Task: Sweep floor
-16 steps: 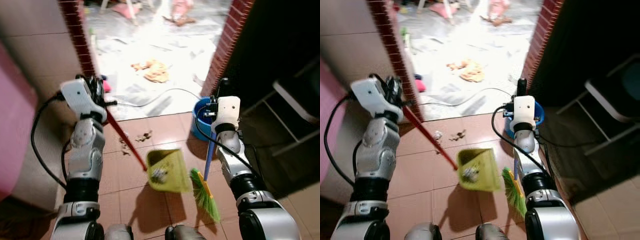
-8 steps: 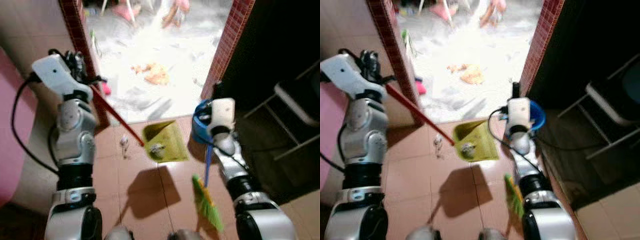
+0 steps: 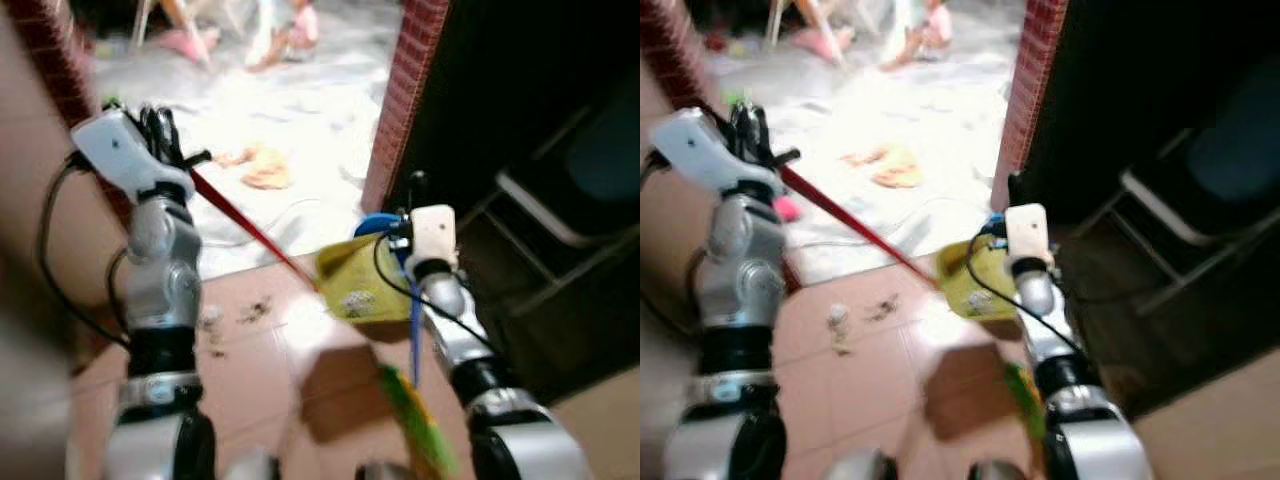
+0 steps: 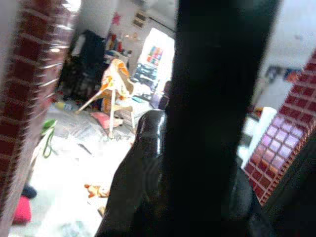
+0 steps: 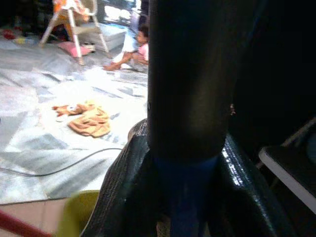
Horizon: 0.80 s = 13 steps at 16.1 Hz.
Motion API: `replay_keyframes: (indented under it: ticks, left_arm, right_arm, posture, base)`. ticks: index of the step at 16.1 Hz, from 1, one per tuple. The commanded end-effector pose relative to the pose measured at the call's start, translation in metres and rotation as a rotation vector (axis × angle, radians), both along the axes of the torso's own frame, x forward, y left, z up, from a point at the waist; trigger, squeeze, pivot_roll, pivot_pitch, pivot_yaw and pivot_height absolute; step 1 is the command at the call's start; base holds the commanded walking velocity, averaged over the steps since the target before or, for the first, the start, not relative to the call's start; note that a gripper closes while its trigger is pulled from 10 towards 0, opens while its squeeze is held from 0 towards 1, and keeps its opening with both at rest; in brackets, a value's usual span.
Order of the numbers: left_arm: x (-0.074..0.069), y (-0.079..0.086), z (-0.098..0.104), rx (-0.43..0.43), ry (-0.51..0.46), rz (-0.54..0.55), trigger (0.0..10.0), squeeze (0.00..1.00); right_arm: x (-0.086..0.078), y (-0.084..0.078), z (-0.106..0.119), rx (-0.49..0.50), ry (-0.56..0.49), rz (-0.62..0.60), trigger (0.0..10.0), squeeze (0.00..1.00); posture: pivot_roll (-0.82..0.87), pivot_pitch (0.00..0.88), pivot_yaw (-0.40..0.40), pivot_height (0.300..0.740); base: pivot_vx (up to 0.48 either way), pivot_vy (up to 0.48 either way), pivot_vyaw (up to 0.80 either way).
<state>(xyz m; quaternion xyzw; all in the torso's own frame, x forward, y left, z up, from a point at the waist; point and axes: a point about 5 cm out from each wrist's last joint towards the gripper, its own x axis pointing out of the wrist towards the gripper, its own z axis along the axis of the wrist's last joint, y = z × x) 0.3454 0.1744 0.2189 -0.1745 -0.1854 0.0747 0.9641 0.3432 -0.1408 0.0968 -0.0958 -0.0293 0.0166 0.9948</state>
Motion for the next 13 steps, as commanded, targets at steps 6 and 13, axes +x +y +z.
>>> replay_keyframes:
  ticks: [6, 13]
  left_arm:
    - [0.0, -0.006, 0.025, -0.018, -0.106, -0.005, 10.0, 0.0]
    - [0.001, 0.007, 0.031, 0.014, -0.106, 0.14, 10.0, 0.0]
  right_arm:
    - [0.003, -0.005, 0.007, 0.004, -0.025, 0.0, 10.0, 0.0]
    - [0.003, -0.001, 0.008, 0.012, -0.025, 0.018, 10.0, 0.0]
  posture:
    - [-0.03, 0.0, -0.009, 0.74]
    - [-0.02, 0.0, -0.011, 0.74]
  base:
    - [0.458, 0.0, 0.0]
    - [0.459, 0.0, 0.0]
